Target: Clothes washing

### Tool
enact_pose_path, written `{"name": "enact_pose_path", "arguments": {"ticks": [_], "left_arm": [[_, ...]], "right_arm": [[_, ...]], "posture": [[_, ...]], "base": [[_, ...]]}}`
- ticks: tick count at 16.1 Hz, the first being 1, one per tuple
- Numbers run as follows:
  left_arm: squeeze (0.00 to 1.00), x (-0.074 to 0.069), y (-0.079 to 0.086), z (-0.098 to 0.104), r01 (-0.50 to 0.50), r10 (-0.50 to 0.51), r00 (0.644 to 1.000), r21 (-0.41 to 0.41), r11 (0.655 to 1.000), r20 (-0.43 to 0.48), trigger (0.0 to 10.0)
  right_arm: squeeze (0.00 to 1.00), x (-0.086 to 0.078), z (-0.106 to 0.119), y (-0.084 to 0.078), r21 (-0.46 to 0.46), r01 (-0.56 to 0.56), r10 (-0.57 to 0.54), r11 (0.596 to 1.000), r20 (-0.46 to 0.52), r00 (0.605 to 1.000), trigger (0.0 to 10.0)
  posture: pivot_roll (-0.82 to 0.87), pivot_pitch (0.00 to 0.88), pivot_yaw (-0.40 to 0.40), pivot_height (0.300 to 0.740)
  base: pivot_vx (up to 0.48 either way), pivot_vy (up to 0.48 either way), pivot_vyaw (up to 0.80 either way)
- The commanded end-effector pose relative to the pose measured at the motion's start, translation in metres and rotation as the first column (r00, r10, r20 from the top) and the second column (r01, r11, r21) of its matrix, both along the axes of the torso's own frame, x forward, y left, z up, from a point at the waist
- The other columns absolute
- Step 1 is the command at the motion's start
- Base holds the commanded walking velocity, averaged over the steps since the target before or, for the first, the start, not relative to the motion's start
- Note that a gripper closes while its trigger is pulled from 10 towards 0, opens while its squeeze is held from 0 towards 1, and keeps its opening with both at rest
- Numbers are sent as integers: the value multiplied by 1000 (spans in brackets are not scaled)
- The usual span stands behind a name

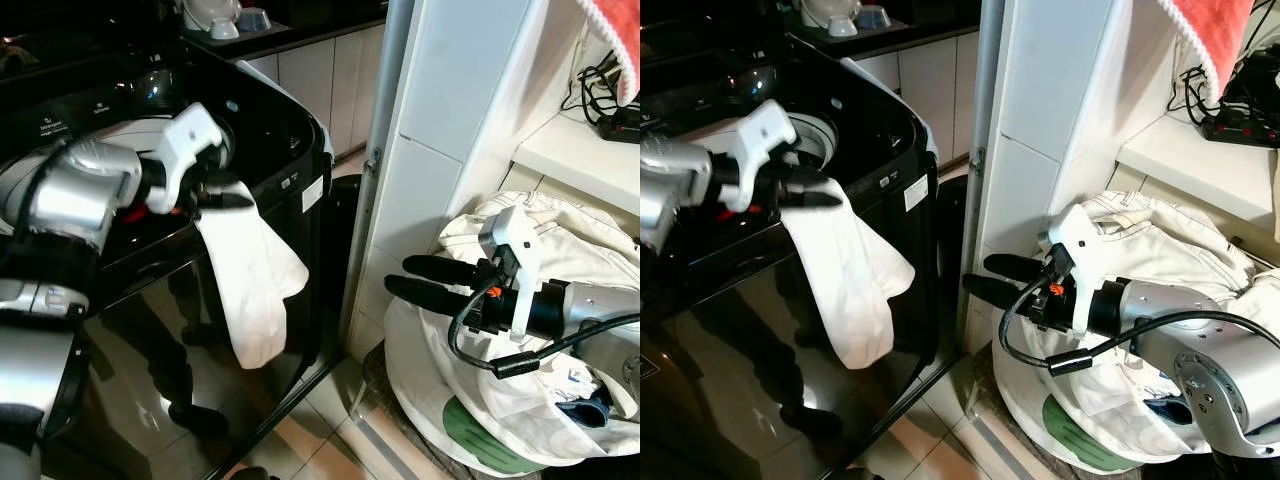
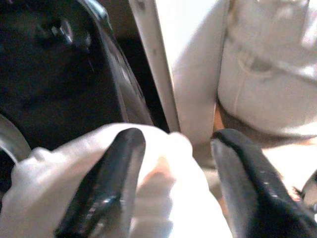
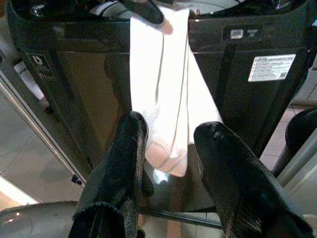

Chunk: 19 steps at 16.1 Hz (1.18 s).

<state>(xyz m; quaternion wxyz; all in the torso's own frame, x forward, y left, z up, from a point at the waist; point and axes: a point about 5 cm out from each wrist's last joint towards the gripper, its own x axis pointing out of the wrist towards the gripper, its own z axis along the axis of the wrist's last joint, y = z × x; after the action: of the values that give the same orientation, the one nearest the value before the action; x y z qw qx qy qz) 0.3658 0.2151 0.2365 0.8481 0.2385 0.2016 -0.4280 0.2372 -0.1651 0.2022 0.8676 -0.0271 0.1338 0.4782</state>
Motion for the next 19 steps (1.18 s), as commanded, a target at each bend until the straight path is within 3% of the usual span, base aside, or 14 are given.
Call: {"name": "enact_pose_path", "arguments": {"ticks": [1, 7, 8, 9, 19], "left_arm": [[0, -1, 1, 1, 5, -6, 1000, 53, 999, 11, 10000], [0, 2, 10, -19, -80, 67, 996, 226, 971, 64, 10000], [0, 3, 10, -20, -91, 78, 995, 225, 970, 67, 3333], [0, 3, 10, -19, -93, 80, 995, 222, 971, 66, 0], [0, 5, 18, -10, -139, 121, 988, 210, 968, 98, 0]], "right_arm": [[0, -3, -1, 2, -21, -21, 21, 1000, 1, 1000, 10000], [0, -3, -3, 6, -37, -45, 45, 998, -2, 999, 10000], [0, -3, -3, 6, -42, -46, 46, 998, 0, 999, 10000], [0, -4, -3, 6, -44, -46, 46, 998, 1, 999, 10000], [0, -1, -4, 4, -60, -35, 36, 998, 8, 999, 10000]], "posture": [[-10, 0, 15, 740], [-10, 0, 15, 740], [-15, 0, 11, 740], [-15, 0, 11, 740], [-10, 0, 11, 740]], "base": [[0, 0, 0], [0, 0, 0], [0, 0, 0], [0, 0, 0], [0, 0, 0]]}}
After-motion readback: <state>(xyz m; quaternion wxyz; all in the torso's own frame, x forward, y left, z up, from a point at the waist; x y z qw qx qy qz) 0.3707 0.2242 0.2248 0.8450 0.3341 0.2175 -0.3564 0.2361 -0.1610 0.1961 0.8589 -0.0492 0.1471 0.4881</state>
